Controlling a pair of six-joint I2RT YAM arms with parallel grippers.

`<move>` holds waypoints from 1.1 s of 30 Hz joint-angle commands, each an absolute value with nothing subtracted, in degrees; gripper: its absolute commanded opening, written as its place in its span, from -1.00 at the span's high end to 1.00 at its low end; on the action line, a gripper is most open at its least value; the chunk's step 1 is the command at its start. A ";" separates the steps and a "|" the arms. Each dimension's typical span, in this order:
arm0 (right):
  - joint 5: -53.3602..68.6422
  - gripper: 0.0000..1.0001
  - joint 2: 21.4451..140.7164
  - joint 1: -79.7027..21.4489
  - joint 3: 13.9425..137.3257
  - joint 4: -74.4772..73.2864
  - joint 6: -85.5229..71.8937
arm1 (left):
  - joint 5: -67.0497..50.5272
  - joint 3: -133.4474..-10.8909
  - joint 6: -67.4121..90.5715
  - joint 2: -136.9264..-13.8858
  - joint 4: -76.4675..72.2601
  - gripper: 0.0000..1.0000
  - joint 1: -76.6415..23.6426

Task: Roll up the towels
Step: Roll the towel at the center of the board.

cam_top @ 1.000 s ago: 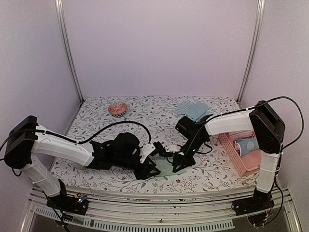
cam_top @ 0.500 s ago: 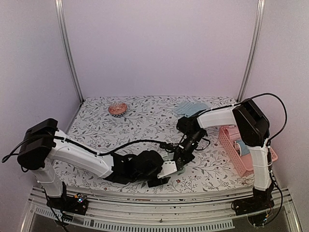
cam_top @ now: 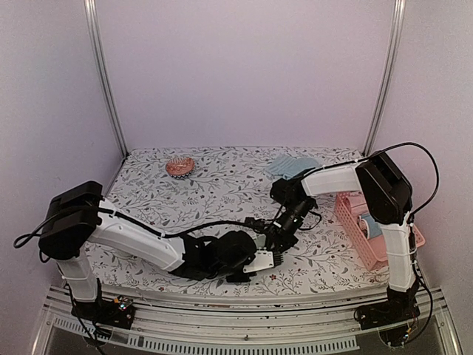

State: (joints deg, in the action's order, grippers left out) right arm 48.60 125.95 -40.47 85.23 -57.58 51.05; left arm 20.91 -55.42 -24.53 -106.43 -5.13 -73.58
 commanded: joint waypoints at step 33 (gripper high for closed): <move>30.43 0.32 77.72 -37.59 65.17 -46.37 45.63 | -22.98 -72.53 -0.02 -117.94 22.39 0.93 -58.57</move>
